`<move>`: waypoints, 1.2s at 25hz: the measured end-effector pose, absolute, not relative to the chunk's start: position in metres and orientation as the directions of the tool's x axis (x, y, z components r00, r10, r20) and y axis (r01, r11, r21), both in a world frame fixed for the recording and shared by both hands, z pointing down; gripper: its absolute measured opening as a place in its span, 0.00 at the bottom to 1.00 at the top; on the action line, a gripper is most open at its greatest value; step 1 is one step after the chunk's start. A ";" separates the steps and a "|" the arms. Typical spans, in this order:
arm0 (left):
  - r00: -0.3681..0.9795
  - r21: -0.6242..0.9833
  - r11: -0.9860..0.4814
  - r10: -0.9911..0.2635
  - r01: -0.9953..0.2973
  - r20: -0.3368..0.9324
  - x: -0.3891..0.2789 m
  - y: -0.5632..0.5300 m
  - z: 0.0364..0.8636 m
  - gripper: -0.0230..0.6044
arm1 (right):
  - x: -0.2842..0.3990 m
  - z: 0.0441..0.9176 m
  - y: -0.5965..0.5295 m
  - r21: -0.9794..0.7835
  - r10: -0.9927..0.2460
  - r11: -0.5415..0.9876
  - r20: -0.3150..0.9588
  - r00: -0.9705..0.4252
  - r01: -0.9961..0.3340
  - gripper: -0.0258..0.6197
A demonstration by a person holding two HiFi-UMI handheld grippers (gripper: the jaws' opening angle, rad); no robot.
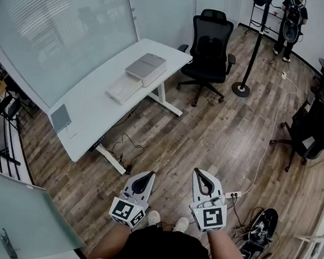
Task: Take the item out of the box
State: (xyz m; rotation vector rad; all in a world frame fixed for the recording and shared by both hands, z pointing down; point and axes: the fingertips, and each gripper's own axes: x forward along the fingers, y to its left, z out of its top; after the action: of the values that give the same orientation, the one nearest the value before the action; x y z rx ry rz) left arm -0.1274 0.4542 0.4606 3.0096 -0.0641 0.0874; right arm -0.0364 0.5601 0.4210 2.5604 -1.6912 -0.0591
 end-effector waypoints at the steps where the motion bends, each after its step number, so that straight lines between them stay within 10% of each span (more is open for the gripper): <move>1: 0.997 0.124 -0.991 -0.042 -0.049 0.059 -0.130 0.453 0.459 0.05 | -0.038 0.421 0.559 0.079 -0.919 -0.392 0.006 0.393 -0.917 0.04; 30: 0.999 0.040 -0.999 0.037 0.036 0.037 -0.178 0.349 0.449 0.05 | -0.068 0.412 0.474 0.071 -0.850 -0.526 -0.001 0.528 -0.847 0.05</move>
State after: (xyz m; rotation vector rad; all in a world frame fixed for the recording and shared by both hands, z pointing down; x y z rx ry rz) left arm -0.1782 0.3489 0.4485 3.1016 0.0570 0.0589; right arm -0.0681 0.4741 0.4121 2.6910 -1.4966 -0.0541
